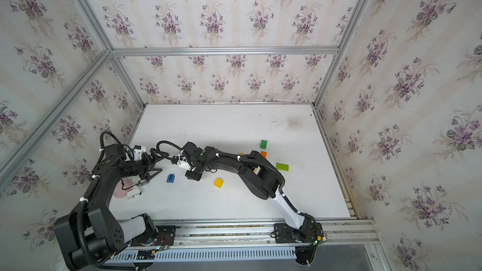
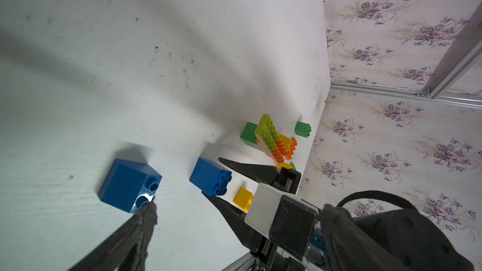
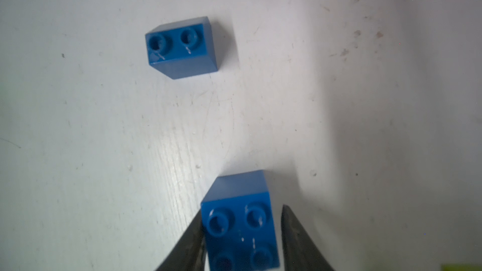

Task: Assemble a fork with lego
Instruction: Pick up the lego brick from the center of the board, then assemble the lego brick with the lego brick.

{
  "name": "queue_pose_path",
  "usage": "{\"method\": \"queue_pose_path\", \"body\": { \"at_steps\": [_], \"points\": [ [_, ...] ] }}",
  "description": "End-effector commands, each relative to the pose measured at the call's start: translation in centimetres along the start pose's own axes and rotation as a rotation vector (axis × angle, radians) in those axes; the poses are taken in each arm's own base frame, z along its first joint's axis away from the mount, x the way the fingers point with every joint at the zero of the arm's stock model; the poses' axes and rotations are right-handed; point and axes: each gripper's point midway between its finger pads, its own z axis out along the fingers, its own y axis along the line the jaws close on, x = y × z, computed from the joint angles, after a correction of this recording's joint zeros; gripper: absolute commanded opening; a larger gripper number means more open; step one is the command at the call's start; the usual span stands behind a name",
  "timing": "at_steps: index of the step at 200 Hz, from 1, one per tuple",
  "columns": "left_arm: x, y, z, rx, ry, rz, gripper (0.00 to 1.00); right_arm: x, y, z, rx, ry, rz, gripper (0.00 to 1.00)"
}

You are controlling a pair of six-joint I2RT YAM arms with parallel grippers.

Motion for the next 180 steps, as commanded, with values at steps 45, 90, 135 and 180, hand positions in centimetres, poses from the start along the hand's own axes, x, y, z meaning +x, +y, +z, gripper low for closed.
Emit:
{"method": "queue_pose_path", "body": {
  "at_steps": [45, 90, 135, 180],
  "points": [
    [-0.2, -0.2, 0.2, 0.018, -0.001, 0.013, 1.0, -0.5, 0.4, -0.3, -0.028, -0.01, -0.005, 0.26],
    [-0.2, -0.4, 0.2, 0.03, 0.002, 0.014, 1.0, -1.4, 0.7, -2.2, -0.026, -0.043, -0.011, 0.22],
    [0.4, -1.3, 0.8, 0.071, 0.042, 0.023, 1.0, -3.1, 1.0, -7.3, -0.003, -0.133, -0.052, 0.21],
    [1.8, -3.5, 3.7, 0.054, 0.13, 0.099, 0.99, -2.1, -0.8, -11.9, 0.044, -0.204, -0.087, 0.19]
  ]
}}
